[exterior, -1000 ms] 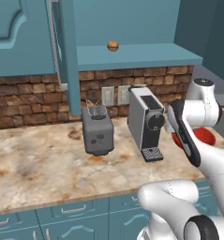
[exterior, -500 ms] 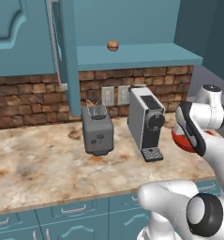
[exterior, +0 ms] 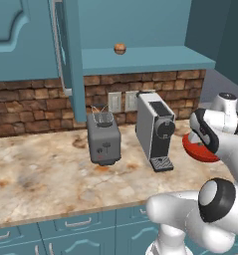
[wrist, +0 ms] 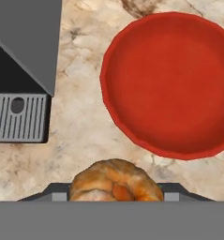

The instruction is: Pick the tangerines from the cabinet and place them in one bowl. Pick the apple from the sink and place it in the other bowl.

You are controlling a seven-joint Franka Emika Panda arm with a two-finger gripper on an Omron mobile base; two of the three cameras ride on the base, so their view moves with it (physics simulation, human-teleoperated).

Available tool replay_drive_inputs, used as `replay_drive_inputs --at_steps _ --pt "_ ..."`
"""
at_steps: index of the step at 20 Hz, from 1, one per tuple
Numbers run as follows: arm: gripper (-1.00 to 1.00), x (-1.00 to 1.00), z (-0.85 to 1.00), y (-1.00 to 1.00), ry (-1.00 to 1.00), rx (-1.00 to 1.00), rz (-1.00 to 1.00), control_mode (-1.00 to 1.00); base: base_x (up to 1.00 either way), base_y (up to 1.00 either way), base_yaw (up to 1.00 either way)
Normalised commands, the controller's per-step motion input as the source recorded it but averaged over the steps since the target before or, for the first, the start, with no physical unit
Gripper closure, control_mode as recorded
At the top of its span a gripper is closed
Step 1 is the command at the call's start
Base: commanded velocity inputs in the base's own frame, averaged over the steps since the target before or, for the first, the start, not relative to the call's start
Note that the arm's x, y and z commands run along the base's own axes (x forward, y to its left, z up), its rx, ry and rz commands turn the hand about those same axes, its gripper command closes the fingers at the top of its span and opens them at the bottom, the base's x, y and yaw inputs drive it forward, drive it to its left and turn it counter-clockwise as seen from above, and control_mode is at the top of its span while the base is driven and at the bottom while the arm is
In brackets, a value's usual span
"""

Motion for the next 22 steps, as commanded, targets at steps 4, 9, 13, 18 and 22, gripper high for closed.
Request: replay_drive_inputs --at_steps 4,9,13,18,22 --pt "1.00 0.24 -0.23 -0.08 0.00 -0.01 0.00 -1.00 0.00 0.00 0.00" --pt "1.00 0.28 -0.22 -0.14 0.00 -0.01 0.00 -1.00 0.00 0.00 0.00" --pt "1.00 0.29 -0.19 -0.25 0.00 0.00 0.00 -1.00 0.00 0.00 0.00" --pt "1.00 0.34 -0.15 -0.32 0.00 0.00 0.00 -1.00 0.00 0.00 0.00" --pt "1.00 0.32 -0.16 -0.32 0.00 0.00 0.00 -1.00 0.00 0.00 0.00"
